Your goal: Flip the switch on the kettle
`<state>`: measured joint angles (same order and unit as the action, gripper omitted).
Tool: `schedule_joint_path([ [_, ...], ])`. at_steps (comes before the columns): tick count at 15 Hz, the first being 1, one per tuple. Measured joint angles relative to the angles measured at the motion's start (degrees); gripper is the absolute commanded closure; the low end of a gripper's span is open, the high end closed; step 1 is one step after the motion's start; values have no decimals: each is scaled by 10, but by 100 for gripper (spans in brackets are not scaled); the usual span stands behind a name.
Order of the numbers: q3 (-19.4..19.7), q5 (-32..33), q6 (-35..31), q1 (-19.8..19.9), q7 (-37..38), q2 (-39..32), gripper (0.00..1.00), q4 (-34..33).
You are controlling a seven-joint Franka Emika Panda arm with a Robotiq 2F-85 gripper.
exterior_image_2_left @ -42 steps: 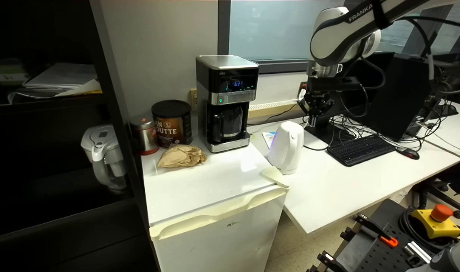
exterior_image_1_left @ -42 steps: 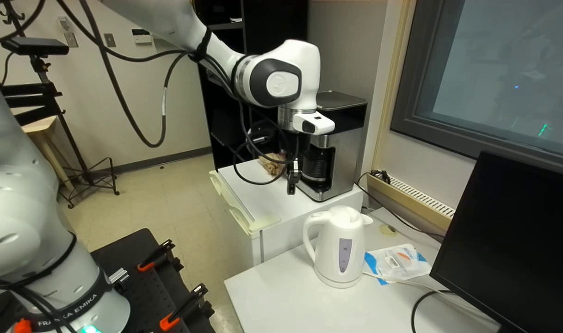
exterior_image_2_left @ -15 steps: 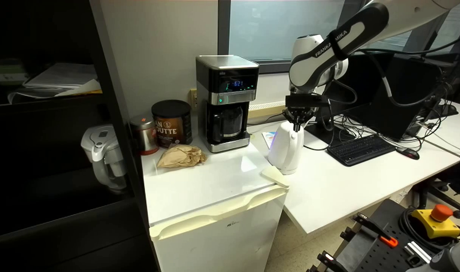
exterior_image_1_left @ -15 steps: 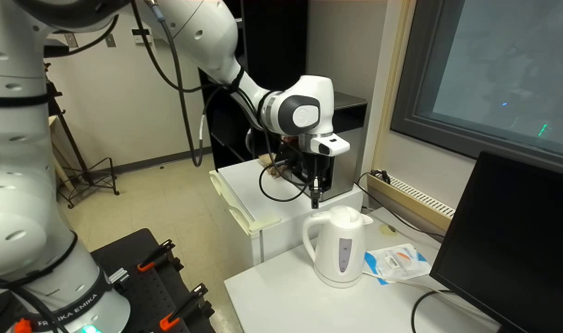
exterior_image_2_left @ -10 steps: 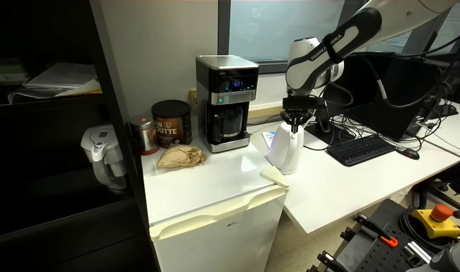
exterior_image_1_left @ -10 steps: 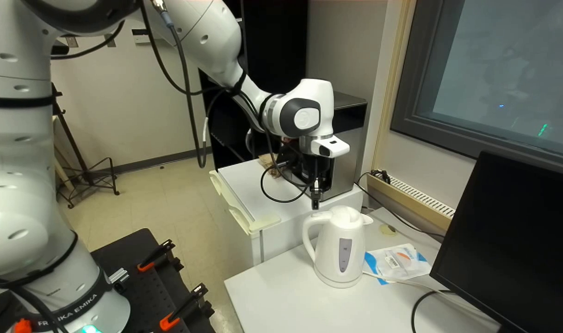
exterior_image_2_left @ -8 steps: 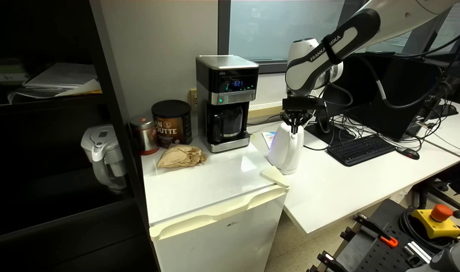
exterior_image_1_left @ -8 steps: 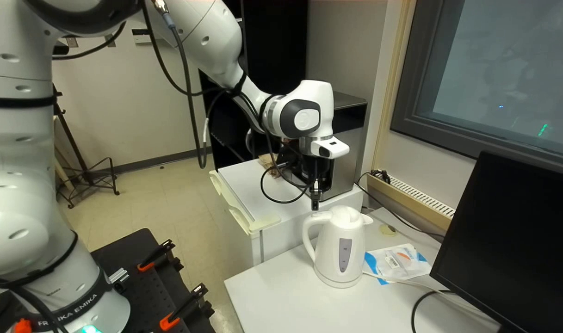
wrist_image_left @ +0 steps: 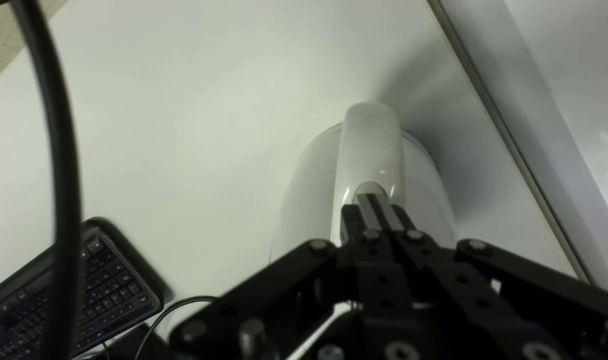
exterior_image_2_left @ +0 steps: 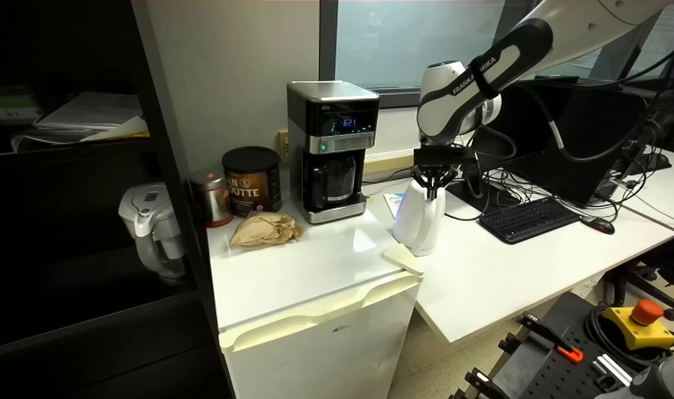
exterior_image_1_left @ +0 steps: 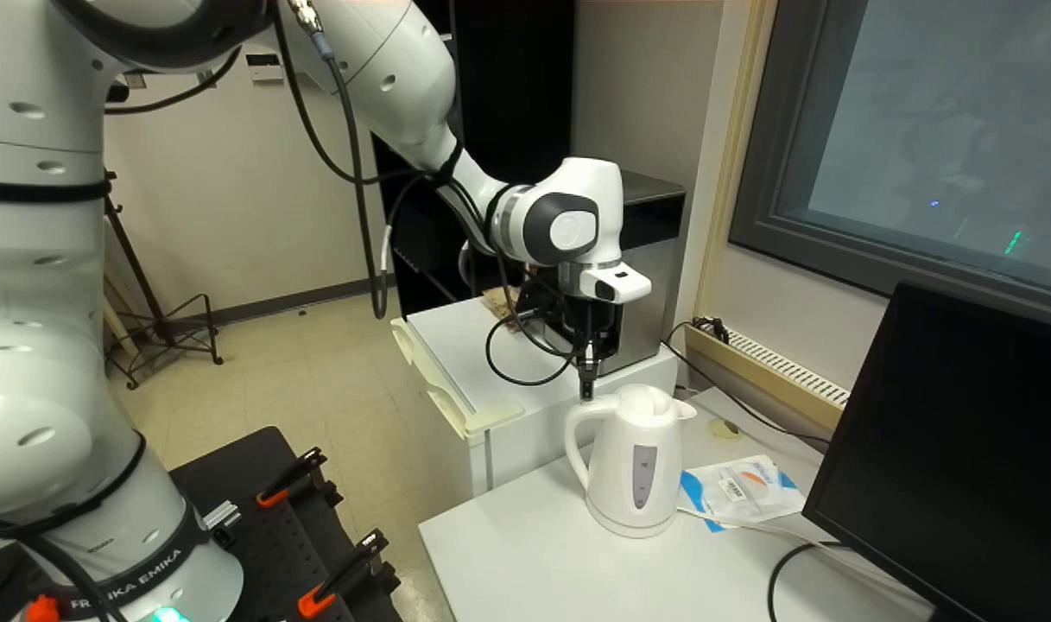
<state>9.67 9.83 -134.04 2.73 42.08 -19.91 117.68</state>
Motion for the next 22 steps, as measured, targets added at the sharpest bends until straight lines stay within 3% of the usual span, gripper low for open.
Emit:
schedule_joint_path([
  [22,1,0,-5,-12,0,-4,99,-1],
])
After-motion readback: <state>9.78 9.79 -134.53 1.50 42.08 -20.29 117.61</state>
